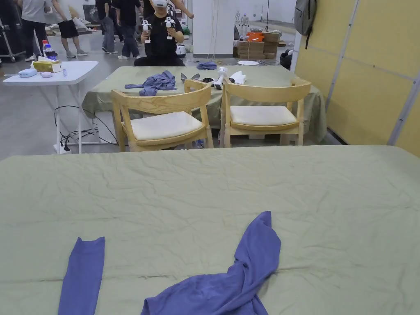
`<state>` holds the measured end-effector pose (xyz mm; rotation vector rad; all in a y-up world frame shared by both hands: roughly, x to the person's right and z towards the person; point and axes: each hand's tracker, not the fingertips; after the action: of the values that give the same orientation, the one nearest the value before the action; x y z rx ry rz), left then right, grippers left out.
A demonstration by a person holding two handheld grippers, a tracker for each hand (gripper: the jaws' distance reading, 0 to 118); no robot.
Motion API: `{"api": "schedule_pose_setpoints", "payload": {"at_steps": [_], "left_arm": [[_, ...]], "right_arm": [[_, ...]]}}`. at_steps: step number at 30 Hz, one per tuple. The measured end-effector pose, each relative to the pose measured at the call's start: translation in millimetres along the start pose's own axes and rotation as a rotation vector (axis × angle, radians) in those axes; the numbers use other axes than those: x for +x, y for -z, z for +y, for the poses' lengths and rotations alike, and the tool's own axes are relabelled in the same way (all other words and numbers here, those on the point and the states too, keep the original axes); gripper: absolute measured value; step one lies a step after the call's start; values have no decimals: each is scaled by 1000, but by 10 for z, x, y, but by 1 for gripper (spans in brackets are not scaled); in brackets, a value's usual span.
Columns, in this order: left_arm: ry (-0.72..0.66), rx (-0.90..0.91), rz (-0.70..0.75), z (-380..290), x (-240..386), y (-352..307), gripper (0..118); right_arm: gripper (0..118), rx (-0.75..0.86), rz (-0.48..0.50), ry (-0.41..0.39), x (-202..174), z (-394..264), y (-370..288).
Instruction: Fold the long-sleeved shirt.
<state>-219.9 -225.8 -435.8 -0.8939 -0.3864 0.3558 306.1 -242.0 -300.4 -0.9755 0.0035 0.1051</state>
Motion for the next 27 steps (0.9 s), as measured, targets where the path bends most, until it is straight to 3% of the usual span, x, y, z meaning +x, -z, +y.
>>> {"api": "schedule_pose_setpoints", "payload": {"at_steps": [6,7,8,9,10,11,13,14,16,18,19,20,21,22,23,25,27], "left_arm": [[-30,-72,31,-222,-23,-23,1],[-44,-81,36,-238,-31,-9,2],[-63,-88,34,-241,-34,-5,10],[-82,-89,9,-236,-30,-14,33],[-68,-68,-3,-235,17,-72,76],[-27,-23,2,-213,89,-139,118],[41,92,13,-180,254,-346,118],[41,179,-67,-223,353,-503,117],[80,160,-36,-235,540,-661,115],[95,143,-62,-254,637,-795,116],[101,127,-84,-292,703,-857,115],[104,89,-111,-340,765,-906,104],[113,58,-124,-384,836,-931,75],[139,30,-106,-417,913,-918,14],[162,61,-101,-483,983,-905,1],[200,12,-111,-534,1045,-823,1],[213,-18,-120,-421,1138,-608,1]], "right_arm": [[16,-38,-7,8,-26,-171,-51],[25,-56,1,22,-5,-177,-48],[61,-103,17,42,0,-185,-46],[94,-143,17,50,13,-180,-63],[118,-137,-37,52,16,-188,-114],[118,-89,-85,53,42,-197,-190],[118,50,-128,111,107,-160,-514],[115,76,-100,168,133,-149,-637],[116,113,-69,292,161,-162,-874],[116,159,-26,371,124,-163,-1066],[110,173,4,392,70,-178,-1158],[82,181,23,398,22,-188,-1224],[40,182,28,396,-31,-183,-1274],[3,183,21,390,-94,-189,-1292],[3,199,-1,400,-173,-204,-1347],[3,232,87,406,-267,-184,-1371],[3,227,110,419,-321,-193,-1358]]}}
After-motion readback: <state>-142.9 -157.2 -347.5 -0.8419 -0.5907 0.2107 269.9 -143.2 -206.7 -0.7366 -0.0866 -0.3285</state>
